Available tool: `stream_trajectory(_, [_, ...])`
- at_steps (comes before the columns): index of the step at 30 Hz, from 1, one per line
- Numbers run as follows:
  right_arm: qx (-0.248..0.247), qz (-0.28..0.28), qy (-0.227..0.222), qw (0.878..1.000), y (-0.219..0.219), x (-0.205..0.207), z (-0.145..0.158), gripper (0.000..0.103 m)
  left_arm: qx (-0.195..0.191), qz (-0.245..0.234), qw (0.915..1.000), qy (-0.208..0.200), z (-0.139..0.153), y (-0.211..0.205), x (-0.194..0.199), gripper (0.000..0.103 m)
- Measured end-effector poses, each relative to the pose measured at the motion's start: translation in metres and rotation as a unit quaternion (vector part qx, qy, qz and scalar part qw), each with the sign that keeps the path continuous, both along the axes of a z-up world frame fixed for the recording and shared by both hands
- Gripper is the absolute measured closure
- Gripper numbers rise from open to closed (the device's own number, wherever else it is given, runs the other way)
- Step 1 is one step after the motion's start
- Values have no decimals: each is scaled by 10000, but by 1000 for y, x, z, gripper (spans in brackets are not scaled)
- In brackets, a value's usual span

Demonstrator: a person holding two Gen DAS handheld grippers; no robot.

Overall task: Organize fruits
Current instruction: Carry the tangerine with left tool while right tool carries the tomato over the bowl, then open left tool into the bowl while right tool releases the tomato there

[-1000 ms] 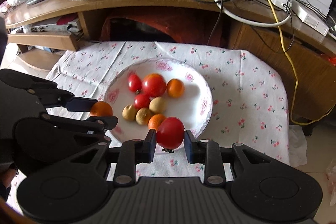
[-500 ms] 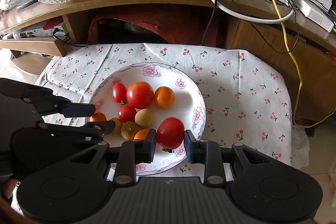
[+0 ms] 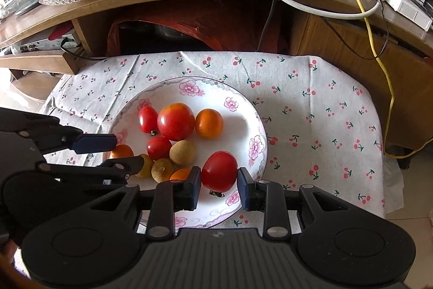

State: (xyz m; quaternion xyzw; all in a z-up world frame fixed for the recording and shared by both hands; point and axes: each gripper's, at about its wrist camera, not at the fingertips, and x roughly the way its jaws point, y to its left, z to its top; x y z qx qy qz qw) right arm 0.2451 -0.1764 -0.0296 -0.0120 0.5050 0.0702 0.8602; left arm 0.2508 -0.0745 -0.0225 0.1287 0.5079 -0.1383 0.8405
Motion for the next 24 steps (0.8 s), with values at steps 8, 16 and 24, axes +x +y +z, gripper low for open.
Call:
stream_trajectory(8, [0,-56,-15,10000,-1,1,-1,73,-24,19,10000,7,1,0,-1,61])
stream_trajectory(16, [46,-92,-64,9999,-1,0,0,72,42,34,10000,-55,2,0,-2,58])
stream_trajectory(24, [54,-145,-146,9998,-2,-3,4,71,118,15,9997,-193,8,1,-6,51])
